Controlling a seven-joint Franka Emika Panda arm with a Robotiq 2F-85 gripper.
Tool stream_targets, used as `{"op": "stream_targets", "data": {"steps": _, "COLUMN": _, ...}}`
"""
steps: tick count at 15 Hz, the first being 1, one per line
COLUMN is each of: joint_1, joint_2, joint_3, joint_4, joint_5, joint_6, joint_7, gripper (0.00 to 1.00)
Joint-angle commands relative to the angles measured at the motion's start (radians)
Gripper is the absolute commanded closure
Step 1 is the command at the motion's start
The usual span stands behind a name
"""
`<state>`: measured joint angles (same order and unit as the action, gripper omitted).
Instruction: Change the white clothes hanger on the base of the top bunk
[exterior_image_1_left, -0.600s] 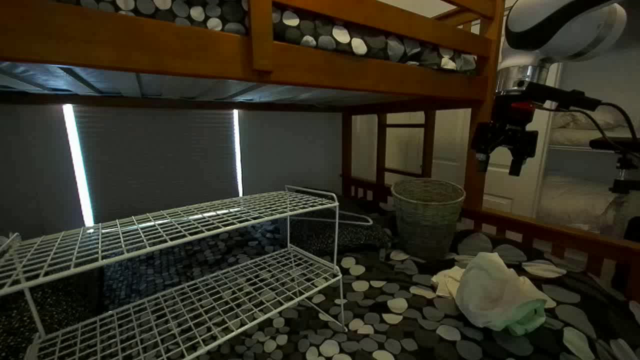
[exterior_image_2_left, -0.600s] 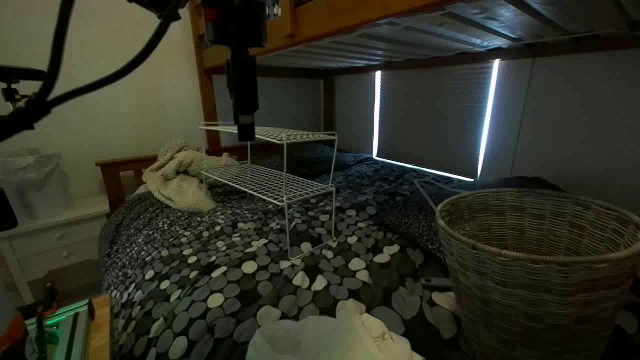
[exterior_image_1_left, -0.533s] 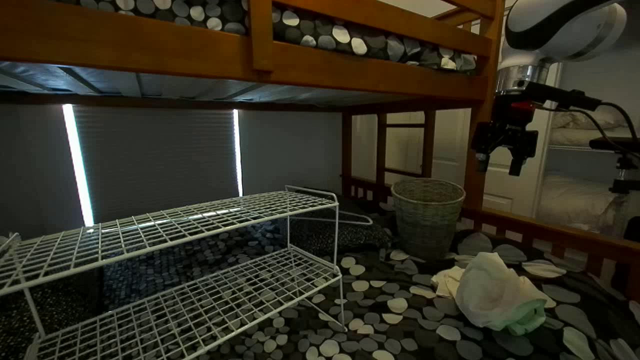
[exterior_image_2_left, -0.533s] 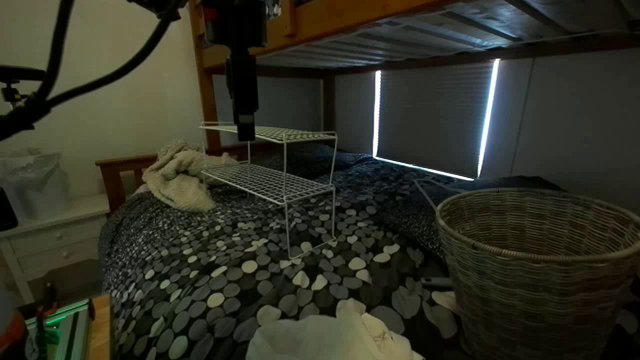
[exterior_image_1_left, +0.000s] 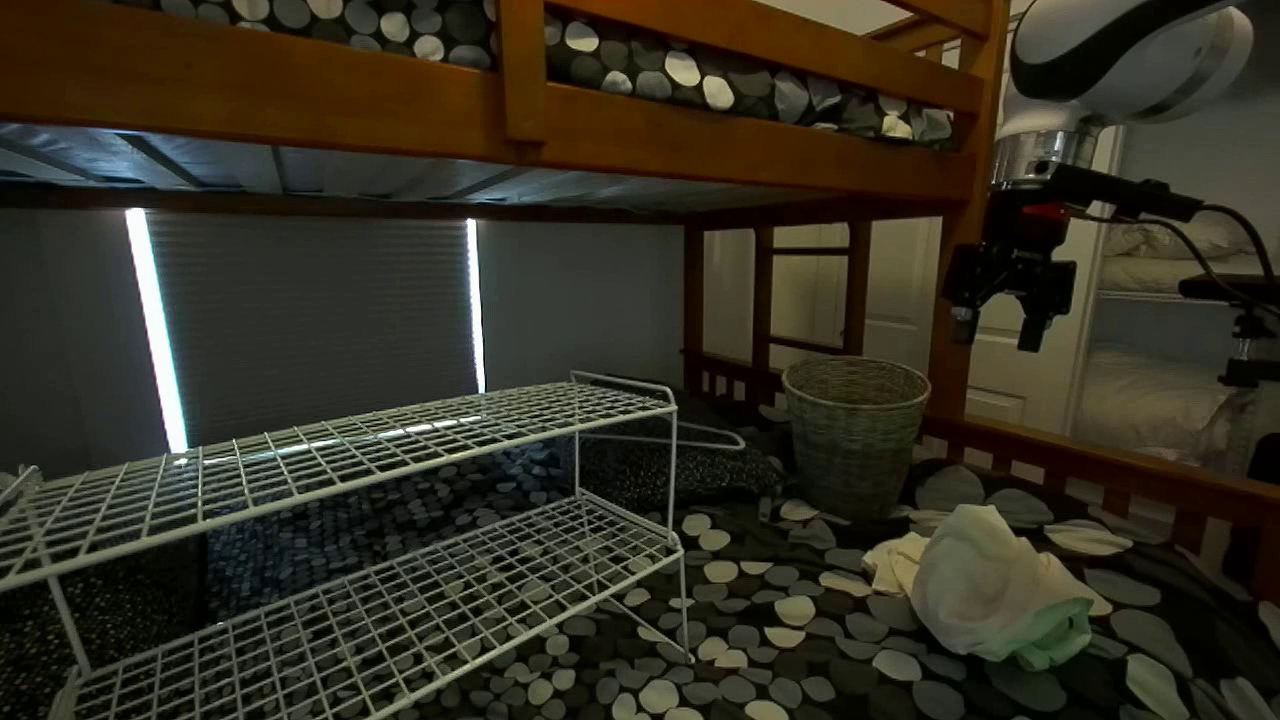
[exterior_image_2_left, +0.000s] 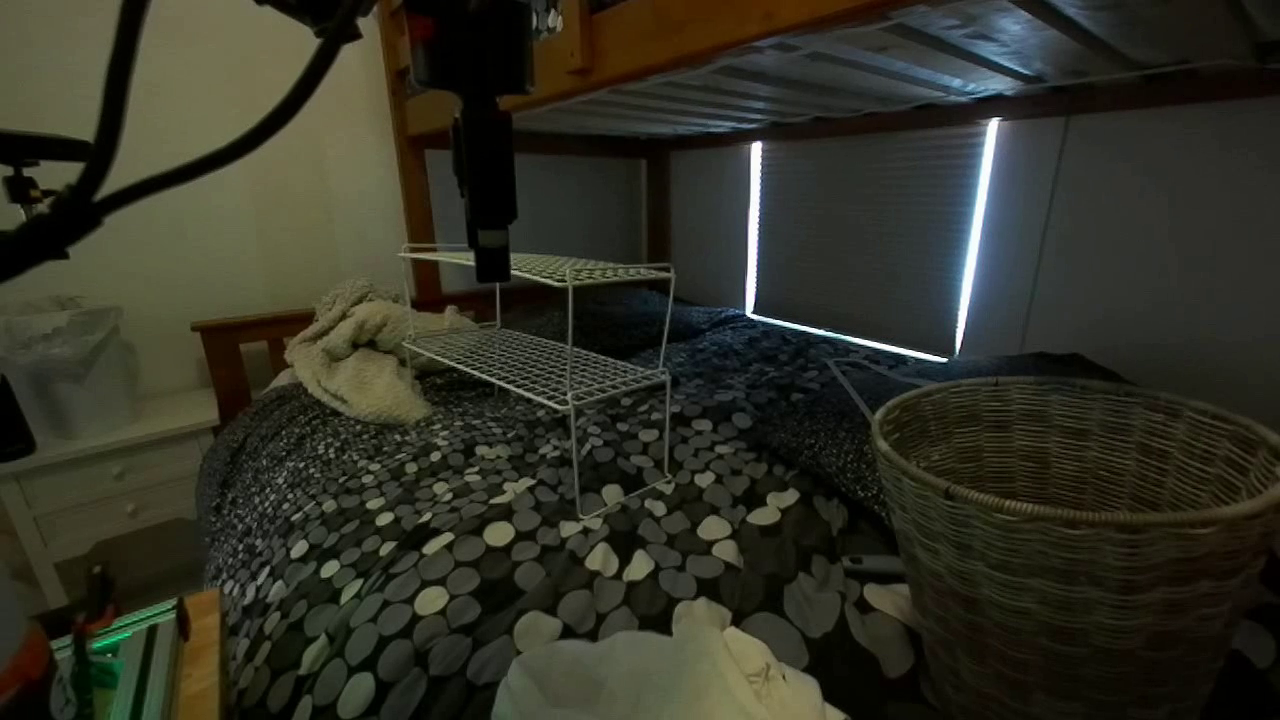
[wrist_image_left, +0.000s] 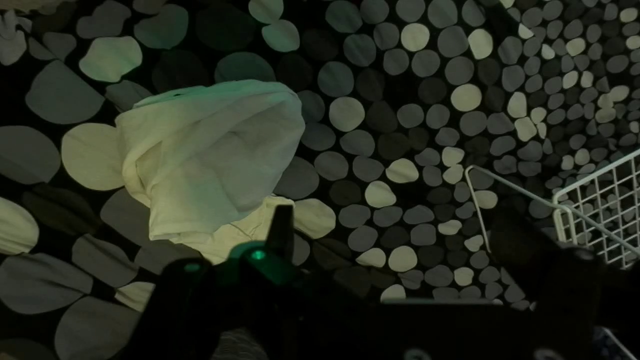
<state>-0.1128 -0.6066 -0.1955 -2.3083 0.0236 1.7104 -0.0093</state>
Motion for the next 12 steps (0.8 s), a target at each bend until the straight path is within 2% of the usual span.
{"op": "stream_targets", "data": {"steps": 1, "joint_1": -0.017, "joint_2": 0.003, "joint_3": 0.012, "joint_4": 0.002, "joint_5": 0.007, "joint_6": -0.002, "joint_7": -0.008, "gripper": 0.0}}
{"op": "stream_targets", "data": {"steps": 8, "joint_1": -0.01, "joint_2": 0.022, "joint_3": 0.012, "joint_4": 0.012, "joint_5": 0.028, "joint_6": 0.007, "joint_7": 0.0, "gripper": 0.0}}
{"op": "stream_targets", "data": {"steps": 9, "joint_1": -0.004, "joint_2": 0.057, "joint_3": 0.012, "joint_4": 0.037, "joint_5": 0.071, "joint_6": -0.028, "joint_7": 0.037, "gripper": 0.0}}
{"op": "stream_targets", "data": {"steps": 10, "joint_1": -0.003, "joint_2": 0.071, "joint_3": 0.018, "joint_4": 0.033, "joint_5": 0.088, "joint_6": 0.01, "joint_7": 0.05, "gripper": 0.0}}
{"op": "stream_targets", "data": {"steps": 12, "joint_1": -0.017, "joint_2": 0.129, "joint_3": 0.047, "joint_4": 0.046, "joint_5": 0.131, "joint_6": 0.057, "joint_7": 0.157, "gripper": 0.0}}
